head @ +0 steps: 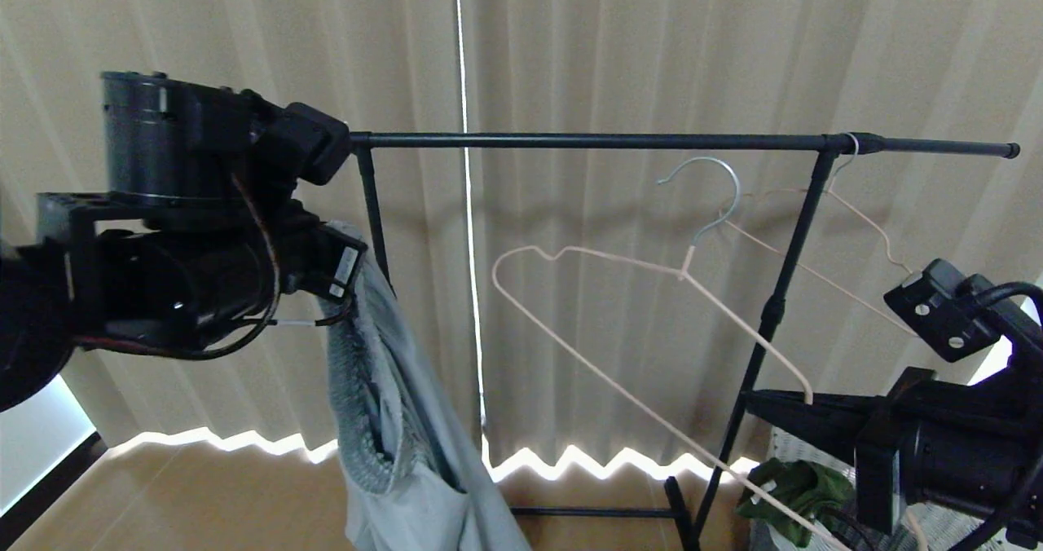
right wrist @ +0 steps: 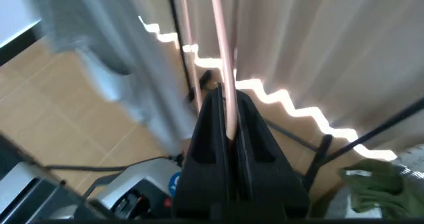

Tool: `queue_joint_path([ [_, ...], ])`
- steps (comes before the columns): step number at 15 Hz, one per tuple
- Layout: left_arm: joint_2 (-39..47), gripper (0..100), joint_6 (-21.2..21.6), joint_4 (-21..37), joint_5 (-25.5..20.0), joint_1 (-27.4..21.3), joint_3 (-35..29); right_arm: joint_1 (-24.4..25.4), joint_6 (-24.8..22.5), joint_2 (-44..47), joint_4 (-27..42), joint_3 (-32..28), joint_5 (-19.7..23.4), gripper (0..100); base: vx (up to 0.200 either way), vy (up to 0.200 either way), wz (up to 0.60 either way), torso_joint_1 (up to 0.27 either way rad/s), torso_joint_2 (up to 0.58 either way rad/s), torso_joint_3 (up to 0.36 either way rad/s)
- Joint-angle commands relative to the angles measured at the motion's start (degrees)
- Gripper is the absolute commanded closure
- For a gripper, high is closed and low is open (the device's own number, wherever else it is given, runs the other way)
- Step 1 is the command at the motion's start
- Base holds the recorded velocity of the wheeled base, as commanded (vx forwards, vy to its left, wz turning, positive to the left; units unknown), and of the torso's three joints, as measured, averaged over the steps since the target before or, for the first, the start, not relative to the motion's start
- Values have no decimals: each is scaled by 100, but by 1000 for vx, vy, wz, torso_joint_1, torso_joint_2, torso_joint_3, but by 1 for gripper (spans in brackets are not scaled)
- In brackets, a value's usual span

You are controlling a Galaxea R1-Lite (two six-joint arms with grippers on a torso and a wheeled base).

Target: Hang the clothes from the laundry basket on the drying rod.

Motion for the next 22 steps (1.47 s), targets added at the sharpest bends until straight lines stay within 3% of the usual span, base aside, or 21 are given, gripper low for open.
queue_joint_path([
  [1, 783, 100, -390, 333, 238, -40, -713, 335, 169, -18, -1, -5, 21, 100, 0, 0, 0, 0, 0, 0],
  [3, 1012, 100, -663, 561, 440, -58, -1144, 668, 283, -9, -1, -31, 21, 100, 0, 0, 0, 0, 0, 0],
  [6, 1082, 100, -672, 561, 563, -119, -1302, 950, 301, 26, -1, -23, 30, 100, 0, 0, 0, 0, 0, 0],
  [15, 1029, 100, -663, 553, 897, -436, -1329, 923, 266, 1002, -792, -234, 117, 100, 0, 0, 0, 0, 0, 0],
  [18, 950, 100, -654, 561, 1020, -436, -1293, 897, 283, 1564, -1161, -471, -340, 100, 0, 0, 0, 0, 0, 0],
  [22, 836, 100, -654, 570, 1020, -444, -1214, 906, 292, 1960, -1399, -691, -436, 100, 0, 0, 0, 0, 0, 0],
])
